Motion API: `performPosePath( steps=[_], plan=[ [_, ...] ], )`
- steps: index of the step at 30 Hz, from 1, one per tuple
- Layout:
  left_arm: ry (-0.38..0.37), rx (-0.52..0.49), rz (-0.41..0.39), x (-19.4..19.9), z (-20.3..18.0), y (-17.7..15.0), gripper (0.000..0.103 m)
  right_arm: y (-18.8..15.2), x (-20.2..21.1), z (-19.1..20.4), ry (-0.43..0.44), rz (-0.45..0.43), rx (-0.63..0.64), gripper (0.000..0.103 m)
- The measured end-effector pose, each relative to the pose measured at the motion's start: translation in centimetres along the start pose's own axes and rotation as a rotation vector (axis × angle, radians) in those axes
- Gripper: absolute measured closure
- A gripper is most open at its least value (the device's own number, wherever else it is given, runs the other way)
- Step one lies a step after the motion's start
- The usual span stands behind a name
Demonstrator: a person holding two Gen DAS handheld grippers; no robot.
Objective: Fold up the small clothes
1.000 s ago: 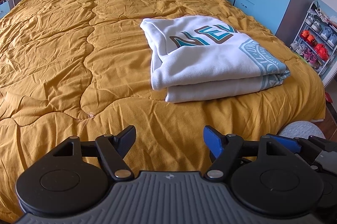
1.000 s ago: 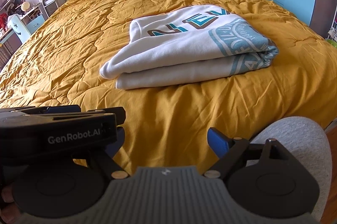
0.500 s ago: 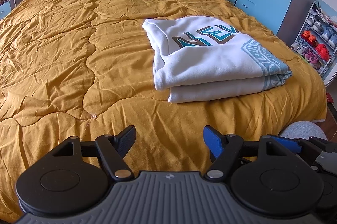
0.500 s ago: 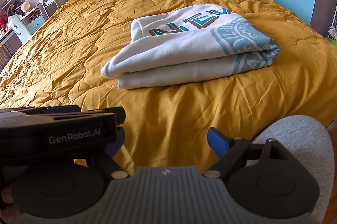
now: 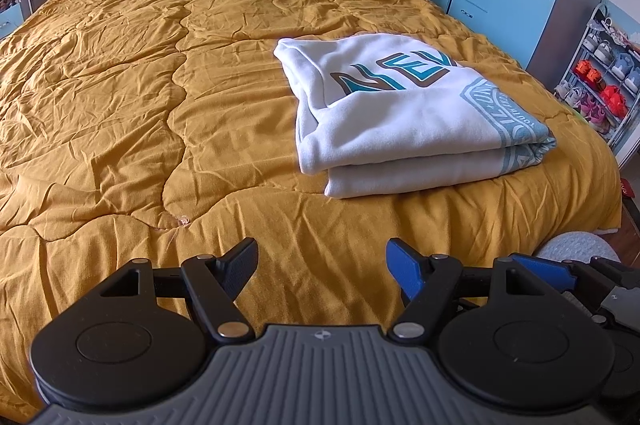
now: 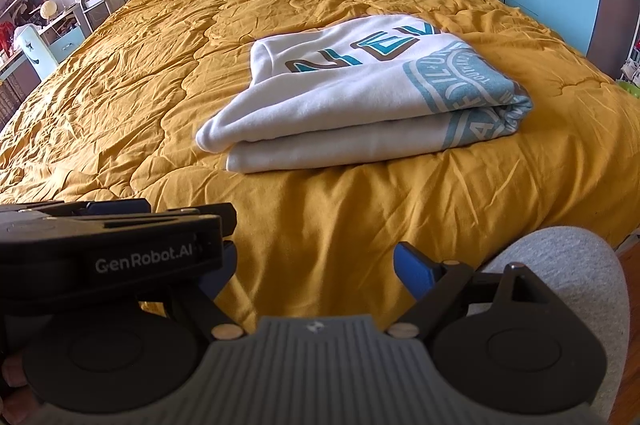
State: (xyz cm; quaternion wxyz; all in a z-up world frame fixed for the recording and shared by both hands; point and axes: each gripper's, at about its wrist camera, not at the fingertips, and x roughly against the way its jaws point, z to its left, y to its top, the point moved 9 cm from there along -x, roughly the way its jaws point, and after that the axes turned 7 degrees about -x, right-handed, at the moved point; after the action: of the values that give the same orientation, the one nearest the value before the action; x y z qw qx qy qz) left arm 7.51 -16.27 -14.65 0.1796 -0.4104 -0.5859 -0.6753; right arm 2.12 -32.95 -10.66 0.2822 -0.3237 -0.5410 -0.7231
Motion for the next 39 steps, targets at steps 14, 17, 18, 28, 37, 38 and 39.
performPosePath(
  steps=[14,17,18,28,37,38,39],
  plan=[
    [0.016,-0.013,0.011,-0.19,0.21,-0.2,0.017,-0.2,-0.3,0.13,-0.007,0.007,0.01,0.022],
    [0.017,-0.013,0.01,-0.18,0.23,-0.2,0.017,-0.22,-0.31,0.19,-0.012,0.004,0.016,0.022],
    [0.018,-0.014,0.011,-0.19,0.25,-0.2,0.017,-0.23,-0.32,0.23,-0.012,0.003,0.018,0.022],
    [0.024,-0.014,0.016,-0.35,0.44,-0.35,0.017,-0.33,-0.48,0.29,-0.012,0.007,0.022,0.022],
    [0.031,-0.014,0.019,-0.44,0.57,-0.49,0.017,-0.48,-0.66,0.36,-0.008,0.01,0.019,0.022],
    [0.031,-0.014,0.019,-0.49,0.57,-0.5,0.017,-0.49,-0.67,0.36,-0.008,0.011,0.02,0.022],
    [0.031,-0.014,0.018,-0.48,0.57,-0.5,0.017,-0.48,-0.68,0.37,-0.01,0.011,0.021,0.022]
  ],
)
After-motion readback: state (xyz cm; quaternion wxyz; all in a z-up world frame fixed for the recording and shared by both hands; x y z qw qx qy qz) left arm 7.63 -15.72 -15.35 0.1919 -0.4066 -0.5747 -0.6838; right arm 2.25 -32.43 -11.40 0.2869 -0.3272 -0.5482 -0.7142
